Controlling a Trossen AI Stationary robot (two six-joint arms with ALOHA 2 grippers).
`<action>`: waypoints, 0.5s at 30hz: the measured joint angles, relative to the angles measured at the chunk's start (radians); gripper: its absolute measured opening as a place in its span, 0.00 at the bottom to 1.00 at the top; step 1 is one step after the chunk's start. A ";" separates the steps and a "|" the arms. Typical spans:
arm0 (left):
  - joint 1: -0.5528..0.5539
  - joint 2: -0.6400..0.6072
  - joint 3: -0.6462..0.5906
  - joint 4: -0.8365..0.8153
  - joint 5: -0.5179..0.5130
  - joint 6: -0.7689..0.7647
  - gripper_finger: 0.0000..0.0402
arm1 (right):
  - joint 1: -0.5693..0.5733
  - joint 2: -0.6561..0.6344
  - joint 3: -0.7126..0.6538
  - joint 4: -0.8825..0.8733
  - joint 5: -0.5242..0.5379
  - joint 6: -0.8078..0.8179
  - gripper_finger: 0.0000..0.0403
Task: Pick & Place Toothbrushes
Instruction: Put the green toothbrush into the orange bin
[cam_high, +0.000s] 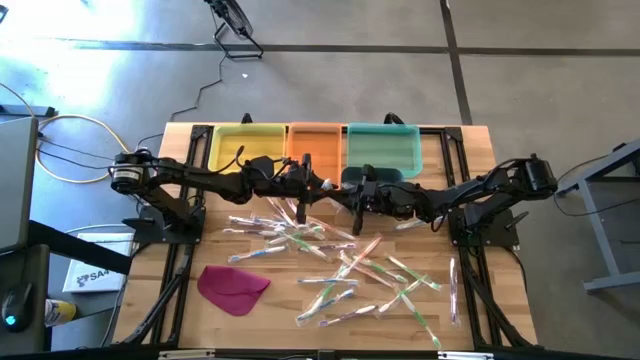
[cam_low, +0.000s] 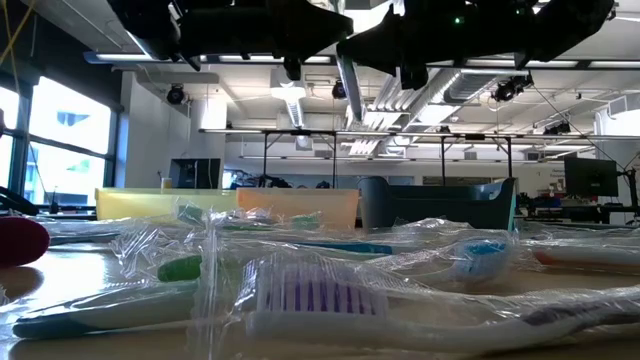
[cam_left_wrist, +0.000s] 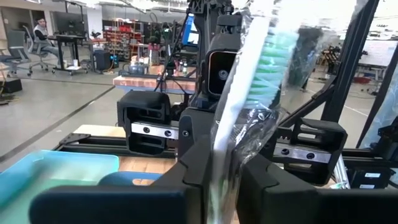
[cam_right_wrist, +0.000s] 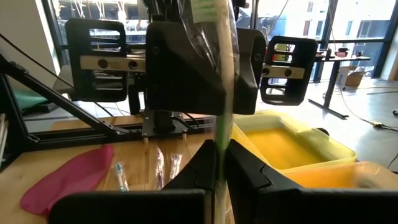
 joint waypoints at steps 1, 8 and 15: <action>0.000 0.000 0.000 0.000 -0.002 0.000 0.09 | 0.000 0.000 0.000 0.000 0.000 0.000 0.03; 0.000 0.000 0.000 -0.001 -0.002 -0.001 0.06 | 0.000 0.000 0.000 -0.005 0.001 -0.001 0.03; 0.000 0.000 0.000 -0.001 -0.001 -0.001 0.06 | 0.000 0.000 0.000 -0.006 -0.003 -0.007 0.03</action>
